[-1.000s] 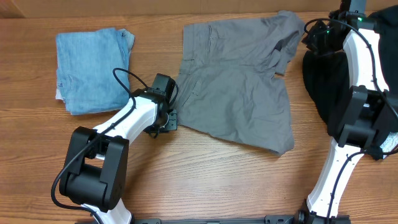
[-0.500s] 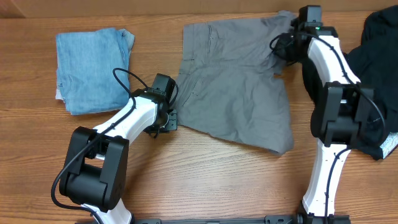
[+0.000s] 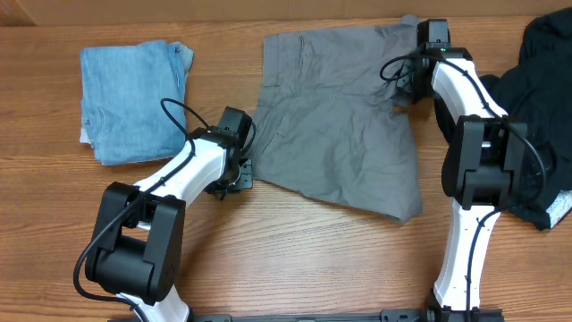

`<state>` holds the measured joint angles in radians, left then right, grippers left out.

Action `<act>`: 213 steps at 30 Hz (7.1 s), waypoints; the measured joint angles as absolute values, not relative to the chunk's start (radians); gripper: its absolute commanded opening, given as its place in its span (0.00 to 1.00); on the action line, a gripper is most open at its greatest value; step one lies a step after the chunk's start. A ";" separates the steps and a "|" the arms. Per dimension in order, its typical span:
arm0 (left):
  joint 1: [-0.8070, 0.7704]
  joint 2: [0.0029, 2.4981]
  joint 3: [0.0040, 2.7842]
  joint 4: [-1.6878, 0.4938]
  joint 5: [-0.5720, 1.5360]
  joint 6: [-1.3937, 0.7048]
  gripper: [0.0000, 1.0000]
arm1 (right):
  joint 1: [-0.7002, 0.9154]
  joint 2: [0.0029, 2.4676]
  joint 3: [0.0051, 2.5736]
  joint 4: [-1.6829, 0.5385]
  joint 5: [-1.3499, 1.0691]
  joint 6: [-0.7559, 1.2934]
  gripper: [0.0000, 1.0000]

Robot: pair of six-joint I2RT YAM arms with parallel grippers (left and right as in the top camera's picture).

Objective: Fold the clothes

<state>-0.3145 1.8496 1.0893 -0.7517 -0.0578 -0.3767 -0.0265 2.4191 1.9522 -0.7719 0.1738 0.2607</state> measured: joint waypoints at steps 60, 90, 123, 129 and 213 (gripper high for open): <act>-0.426 1.987 1.239 -0.606 -0.169 -0.272 0.04 | -0.051 1.256 1.207 -1.260 -0.120 0.358 0.04; -0.427 1.909 1.139 -0.789 -0.239 -0.547 0.04 | -0.065 1.264 0.619 -0.771 -0.324 0.591 0.99; -0.430 1.906 1.134 -0.798 -0.237 -0.544 0.04 | -0.025 1.420 1.077 -1.104 0.369 0.692 1.00; -0.430 1.906 1.135 -0.799 -0.237 -0.544 0.04 | -0.091 1.420 1.071 -1.020 0.137 0.641 1.00; -0.430 1.906 1.132 -0.833 -0.244 -0.543 0.04 | -0.381 1.608 0.574 -0.266 -0.892 0.259 0.67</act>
<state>-0.4305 1.9064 1.1320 -0.8326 -0.2436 -0.5430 -0.3813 1.6085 0.5743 -0.2661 -0.8925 0.2588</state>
